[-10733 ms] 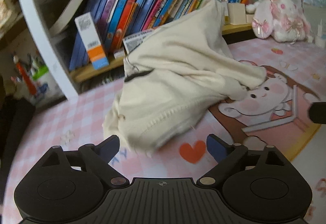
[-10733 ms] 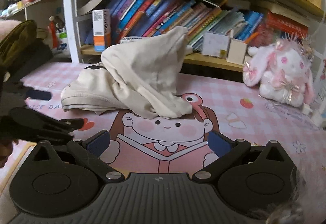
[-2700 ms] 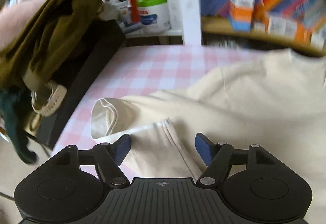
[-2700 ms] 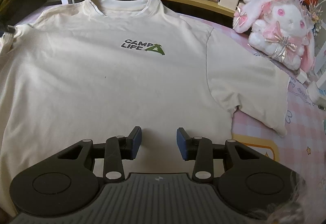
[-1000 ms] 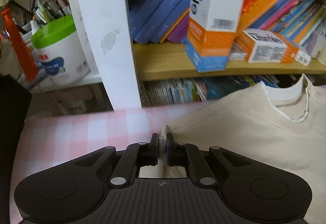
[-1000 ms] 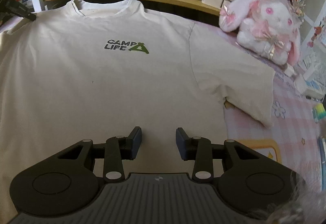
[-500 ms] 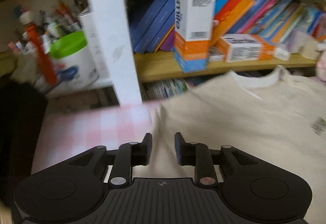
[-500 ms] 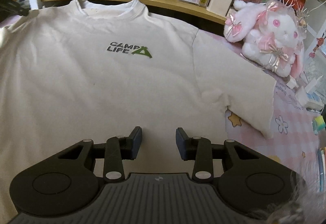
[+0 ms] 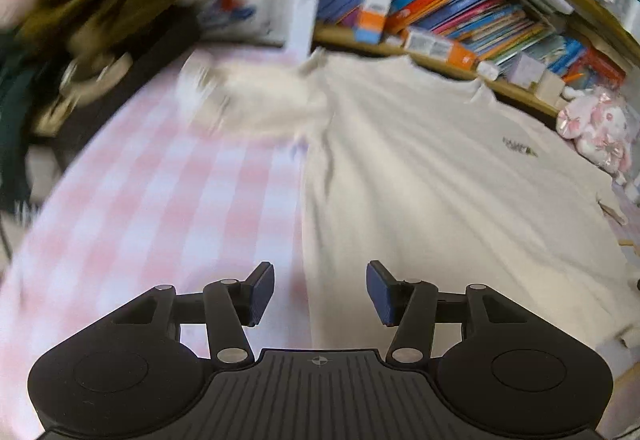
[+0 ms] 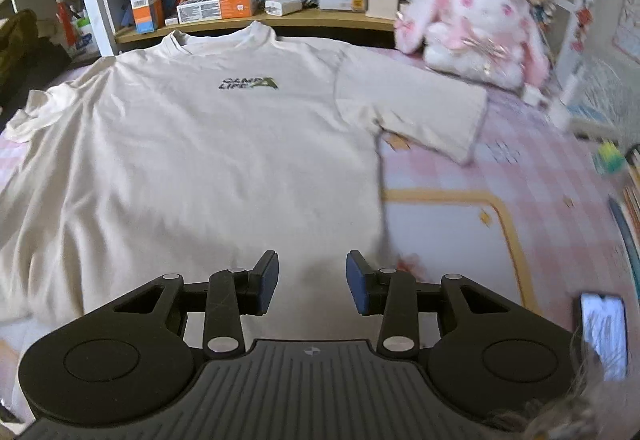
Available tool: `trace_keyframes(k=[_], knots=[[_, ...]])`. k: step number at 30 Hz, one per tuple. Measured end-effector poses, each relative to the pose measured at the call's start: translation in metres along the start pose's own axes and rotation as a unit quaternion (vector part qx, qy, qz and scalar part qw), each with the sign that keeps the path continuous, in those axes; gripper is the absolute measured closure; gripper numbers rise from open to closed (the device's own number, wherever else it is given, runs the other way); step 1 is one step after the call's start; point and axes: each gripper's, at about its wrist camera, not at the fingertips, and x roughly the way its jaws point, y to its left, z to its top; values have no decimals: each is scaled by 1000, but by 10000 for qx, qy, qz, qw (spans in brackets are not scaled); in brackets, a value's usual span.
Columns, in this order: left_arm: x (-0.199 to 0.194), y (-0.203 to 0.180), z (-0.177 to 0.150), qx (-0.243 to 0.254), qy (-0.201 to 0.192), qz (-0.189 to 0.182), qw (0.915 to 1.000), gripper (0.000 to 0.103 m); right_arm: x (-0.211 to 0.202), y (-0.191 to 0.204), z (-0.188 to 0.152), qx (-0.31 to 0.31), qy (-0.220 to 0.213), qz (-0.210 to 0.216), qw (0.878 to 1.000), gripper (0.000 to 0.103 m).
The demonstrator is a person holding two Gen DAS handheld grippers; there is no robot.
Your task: Fold clothes
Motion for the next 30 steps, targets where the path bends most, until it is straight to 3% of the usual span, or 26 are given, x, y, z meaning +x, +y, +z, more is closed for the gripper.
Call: trace_keyframes(k=[5,11,17,21,22,23,24,25,27,30], knots=[[-25,-4,-34,-276,64,221,9994,51,-20,-17,-22,108,49,353,9993,66],[-46,1,-57,-779,91,238,9966,49,-36,-40,-45,927,239,823,9920,59],[-50,-10,-72,-565,298,135,9979,49,-38,-40,-61,1484,364,1419,9780,58],[-49,-13,-76,-382,450,52,9982,50,-29,-33,-61,1544,417,1544,9750,61],[-49,-12,-77,-385,469,13,9982,55,-26,-31,-60,1548,390,1539,9751,66],[-48,-12,-78,-381,483,-30,9981,56,-24,-30,-59,1554,361,1535,9752,80],[-48,-13,-78,-360,494,-120,9981,80,-23,-30,-57,1578,329,1532,9750,87],[-46,-14,-77,-350,549,-310,9974,95,-23,-31,-56,1605,285,1507,9750,92],[-48,-12,-71,-462,535,-671,9952,96,-28,-31,-52,1548,174,1505,9763,95],[-61,-3,-46,-932,6,-1237,9879,96,-56,-39,-37,1482,-191,1744,9733,96]])
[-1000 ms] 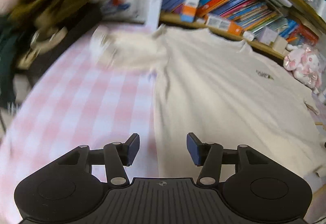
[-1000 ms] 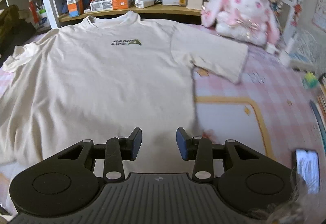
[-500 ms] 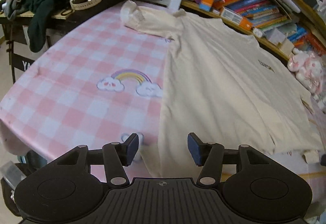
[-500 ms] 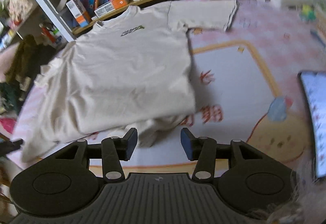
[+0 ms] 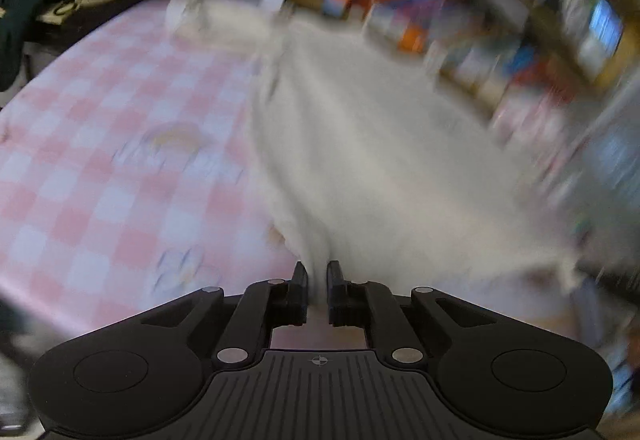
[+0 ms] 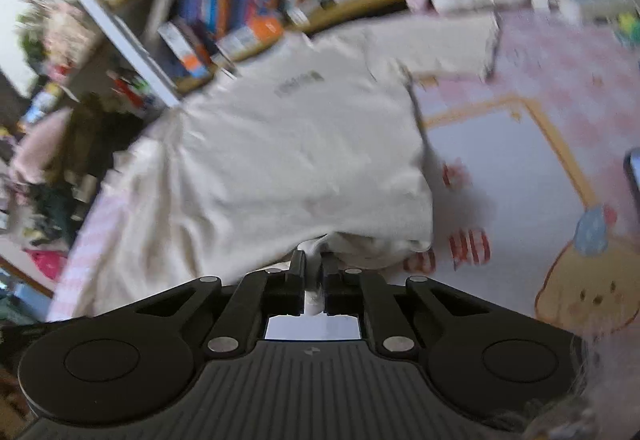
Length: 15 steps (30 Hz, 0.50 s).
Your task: Fold clothes
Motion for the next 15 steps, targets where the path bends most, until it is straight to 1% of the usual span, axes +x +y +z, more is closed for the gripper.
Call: trace_keyframes(k=[1,2,4,5,6,8,9,10,11,12,13,15], knots=[[-3,0,12,-116,-222,-125,9996,96,-11,1,8,30,-152,111,9998,96],[-3,0,25,-227,-431,-167,9987,96,-22,1,15,55,-301,206,9993,96],[3,4,51,-533,-803,-167,9952,95,-29,-1,33,4,-565,86,9984,96],[9,7,63,-630,-947,-43,9935,94,-32,-1,41,-21,-697,26,9976,96],[17,9,73,-641,-1016,215,9925,87,-35,-2,50,-47,-816,-41,9966,96],[35,12,88,-525,-930,852,9906,78,-25,-7,59,-114,-803,-324,9962,96],[44,14,91,-414,-767,1001,9912,75,-20,-10,63,-143,-786,-462,9957,96],[51,16,93,-318,-616,1108,9914,74,-12,-13,64,-137,-679,-562,9960,96],[54,19,92,-272,-504,1094,9923,72,-7,-16,63,-163,-589,-626,9962,96],[54,21,87,-252,-423,1058,9932,64,-2,-18,60,-209,-495,-690,9962,96],[53,22,82,-238,-382,1040,9936,53,4,-20,56,-248,-383,-754,9961,96],[49,25,72,-187,-360,1064,9935,44,13,-24,46,-234,-227,-822,9961,96]])
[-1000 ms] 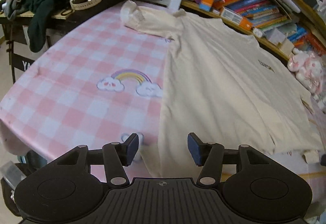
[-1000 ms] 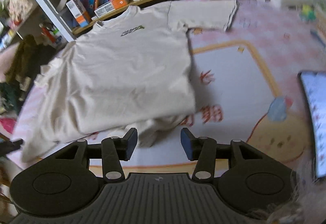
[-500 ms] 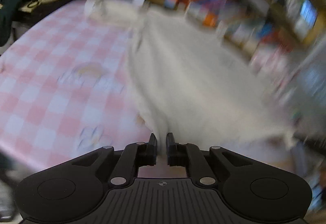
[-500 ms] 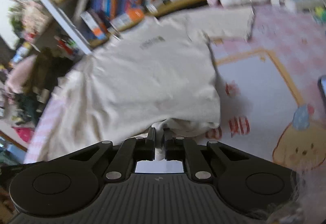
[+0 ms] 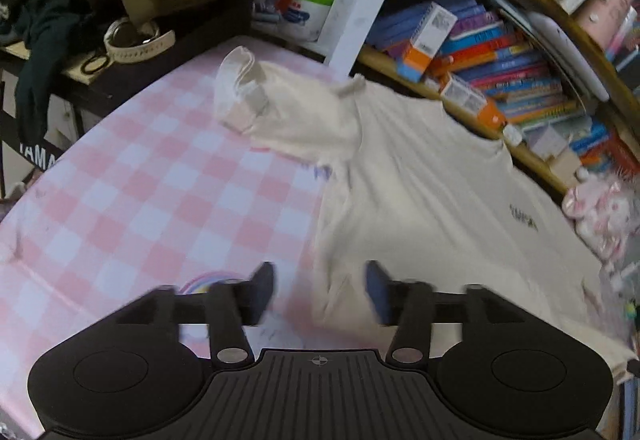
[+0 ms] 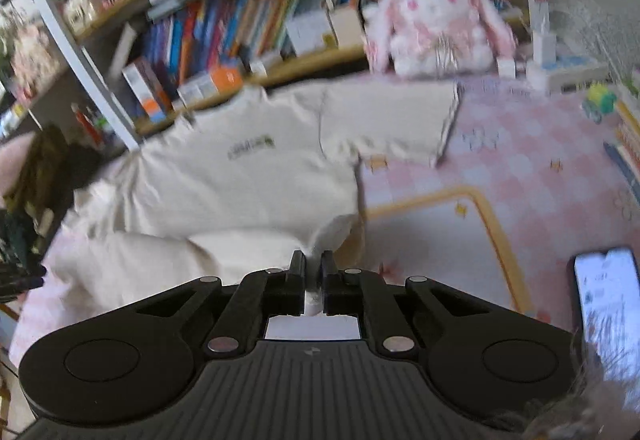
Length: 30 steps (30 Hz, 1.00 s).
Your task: Fold clothes
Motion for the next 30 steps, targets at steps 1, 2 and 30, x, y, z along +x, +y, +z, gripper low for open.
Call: trace_keyframes(k=[1,2,30], knots=[[-1,2,-4,21,14,3,10000,43,4,-2,-6,30,54,-40,10000,96],[0,2,-7,25,44,-17,10000,43,6,-4,-10,69,97,-74,9999,96],[12,-17,25,834,-184,-1068,9906,103,9,-10,-20,242,305,-382,9985,96]])
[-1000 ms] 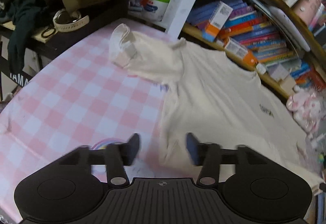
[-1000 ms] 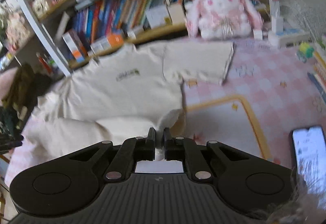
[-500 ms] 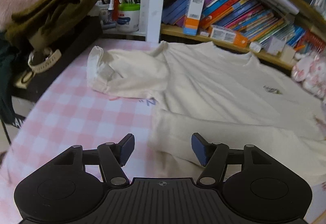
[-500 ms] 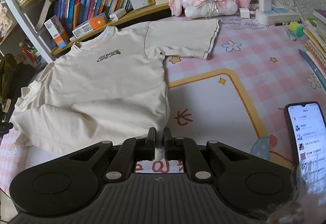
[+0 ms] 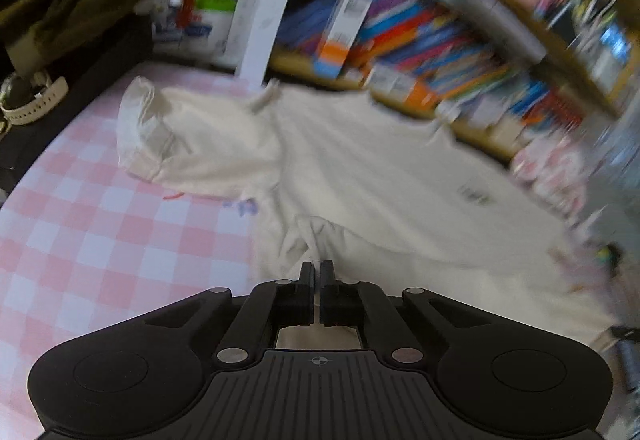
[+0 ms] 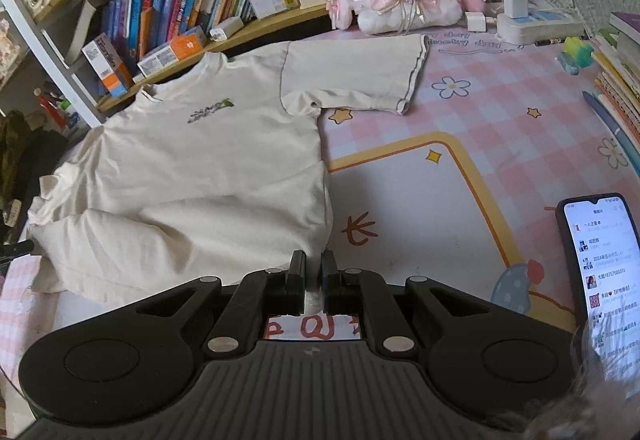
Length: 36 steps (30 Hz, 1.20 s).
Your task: Fold clothes
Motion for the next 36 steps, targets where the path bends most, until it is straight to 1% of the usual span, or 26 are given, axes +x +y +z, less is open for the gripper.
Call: trace_keyframes(k=[2,3,6,8,11,14,16,18,20,21,24,25,26,28,30,31,32,33,34,35,36], knots=[[-30,-5,-4,-213,-256,-97,9994,103,-13,0,0,-20,-93,99,9999,96],[-46,-6,-9,-385,-314,-139,9987,103,-20,0,0,-33,-140,152,9998,96],[-94,-8,-29,-841,-399,-258,9953,103,-55,3,-1,-156,-304,390,9987,96],[-120,-5,-46,-1148,-386,-305,9922,103,-80,2,-4,-228,-335,512,9979,96],[-142,1,-73,-1468,-156,-203,9888,103,-107,-4,-13,-175,-190,635,9976,96],[-139,8,-101,-1624,317,87,9862,103,-114,-14,-33,-75,194,656,9976,96],[-134,11,-117,-1614,588,251,9848,103,-108,-18,-47,-14,452,615,9971,96],[-131,14,-126,-1678,686,409,9826,103,-99,-20,-59,33,638,579,9963,96],[-137,15,-126,-1806,497,388,9815,103,-93,-21,-68,99,736,545,9957,96],[-145,13,-122,-1819,343,316,9822,103,-90,-21,-71,132,777,535,9955,96],[-170,6,-108,-1772,-167,80,9840,102,-100,-20,-67,286,542,790,9950,96],[-172,5,-107,-1734,-179,116,9846,102,-103,-20,-64,311,475,833,9949,96],[-173,6,-108,-1696,-134,178,9853,102,-107,-20,-62,325,420,864,9948,96],[-160,11,-121,-1618,286,454,9854,102,-103,-20,-62,139,555,695,9959,96],[-144,17,-137,-1540,747,827,9818,101,-94,-23,-68,76,760,541,9956,96],[-137,20,-144,-1501,944,1020,9789,97,-89,-24,-73,59,860,491,9951,96],[-131,23,-150,-1459,1105,1206,9757,96,-86,-24,-76,-1,924,439,9948,96],[-130,24,-151,-1410,1166,1378,9734,92,-84,-26,-80,-69,972,383,9945,96],[-130,24,-152,-1349,1199,1527,9716,80,-83,-26,-83,-147,1017,275,9943,95],[-133,23,-148,-1242,1134,1632,9721,74,-85,-27,-84,-201,974,162,9949,90],[-137,20,-143,-1093,996,1775,9730,65,-87,-28,-84,-252,926,57,9954,84]])
